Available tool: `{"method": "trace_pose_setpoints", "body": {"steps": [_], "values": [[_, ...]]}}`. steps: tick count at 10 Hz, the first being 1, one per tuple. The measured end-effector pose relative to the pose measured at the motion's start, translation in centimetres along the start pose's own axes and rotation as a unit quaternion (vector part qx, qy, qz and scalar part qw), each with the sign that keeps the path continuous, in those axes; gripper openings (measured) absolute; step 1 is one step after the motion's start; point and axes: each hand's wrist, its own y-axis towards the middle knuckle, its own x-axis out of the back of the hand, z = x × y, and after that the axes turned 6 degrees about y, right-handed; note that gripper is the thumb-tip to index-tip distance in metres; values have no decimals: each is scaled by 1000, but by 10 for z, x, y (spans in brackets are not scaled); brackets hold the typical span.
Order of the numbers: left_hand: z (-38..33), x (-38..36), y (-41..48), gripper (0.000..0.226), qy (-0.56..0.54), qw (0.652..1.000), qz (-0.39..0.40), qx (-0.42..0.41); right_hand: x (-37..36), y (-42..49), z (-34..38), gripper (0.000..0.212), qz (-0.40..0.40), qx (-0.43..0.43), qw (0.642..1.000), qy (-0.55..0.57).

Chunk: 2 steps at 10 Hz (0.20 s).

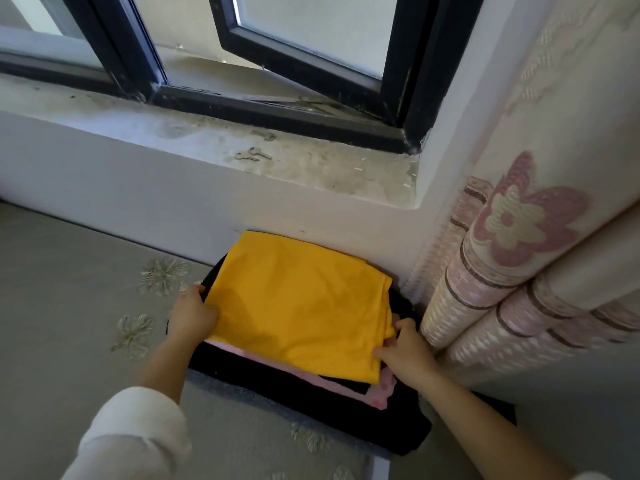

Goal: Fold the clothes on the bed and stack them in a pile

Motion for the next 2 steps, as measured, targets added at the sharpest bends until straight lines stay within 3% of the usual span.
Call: {"method": "trace_pose_setpoints", "body": {"steps": [1,2], "values": [[-13,-19,-19,56,82,992,-87,-34,-3,-6,-3,43,0,42,998,-56],[-31,-47,-50,57,118,979,-101,-130,-6,-11,7,42,-24,82,991,-103]]}}
